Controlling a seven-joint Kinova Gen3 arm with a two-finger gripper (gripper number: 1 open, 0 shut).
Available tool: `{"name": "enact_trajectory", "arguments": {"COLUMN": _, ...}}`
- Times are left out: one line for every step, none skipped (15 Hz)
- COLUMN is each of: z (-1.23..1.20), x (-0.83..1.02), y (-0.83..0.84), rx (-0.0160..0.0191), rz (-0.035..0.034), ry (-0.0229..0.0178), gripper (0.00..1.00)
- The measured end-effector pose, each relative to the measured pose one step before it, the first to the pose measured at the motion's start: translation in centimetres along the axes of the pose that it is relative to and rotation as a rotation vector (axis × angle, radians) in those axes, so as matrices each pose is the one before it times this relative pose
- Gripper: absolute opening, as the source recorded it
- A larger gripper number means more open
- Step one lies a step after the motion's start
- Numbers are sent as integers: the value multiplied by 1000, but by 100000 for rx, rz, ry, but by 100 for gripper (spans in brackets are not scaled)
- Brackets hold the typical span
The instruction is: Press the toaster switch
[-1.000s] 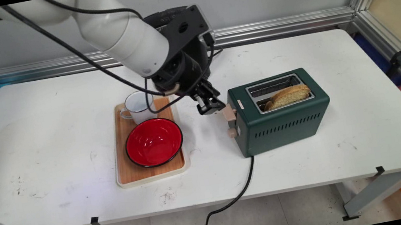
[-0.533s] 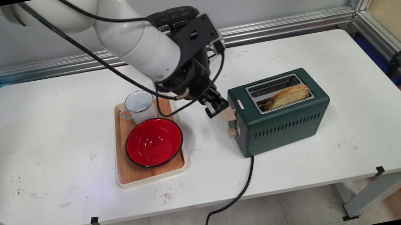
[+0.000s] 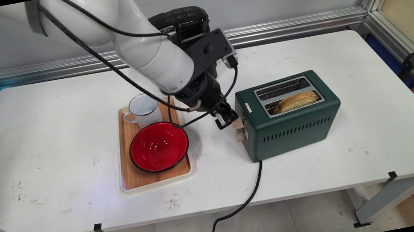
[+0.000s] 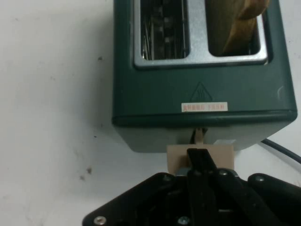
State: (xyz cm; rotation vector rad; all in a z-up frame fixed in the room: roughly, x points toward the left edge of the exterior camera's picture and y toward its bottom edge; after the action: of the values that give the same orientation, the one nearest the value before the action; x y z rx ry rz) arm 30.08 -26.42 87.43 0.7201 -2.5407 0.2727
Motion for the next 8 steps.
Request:
{"name": "enact_trajectory", "arguments": {"z": 320, "x": -48, "y": -32, "rx": -136, "rz": -36, "ry": -312, "gripper": 0}}
{"name": "enact_trajectory", "arguments": {"z": 368, "x": -73, "y": -27, "rx": -181, "rz": -14, "ry": -436, "gripper": 0}}
{"name": "enact_trajectory", "arguments": {"z": 361, "x": -78, "y": -14, "rx": -202, "rz": -7, "ry": -457, "gripper": 0}}
{"name": "enact_trajectory", "arguments": {"z": 301, "x": -63, "y": -7, "rx": -146, "rz": 7, "ry": -363, "gripper": 0}}
{"name": "enact_trajectory", "arguments": {"z": 391, "x": -86, "y": 4, "rx": -219, "rz": 49, "ry": -442, "gripper": 0}}
{"name": "enact_trajectory", "arguments": {"z": 275, "x": -63, "y": 5, "rx": -150, "rz": 53, "ry": -345, "gripper": 0}}
{"name": "enact_trajectory", "arguments": {"z": 250, "x": -62, "y": 4, "rx": -129, "rz": 13, "ry": -372, "gripper": 0}}
{"name": "enact_trajectory", "arguments": {"z": 266, "x": -65, "y": 3, "rx": -154, "rz": 9, "ry": -376, "gripper": 0}}
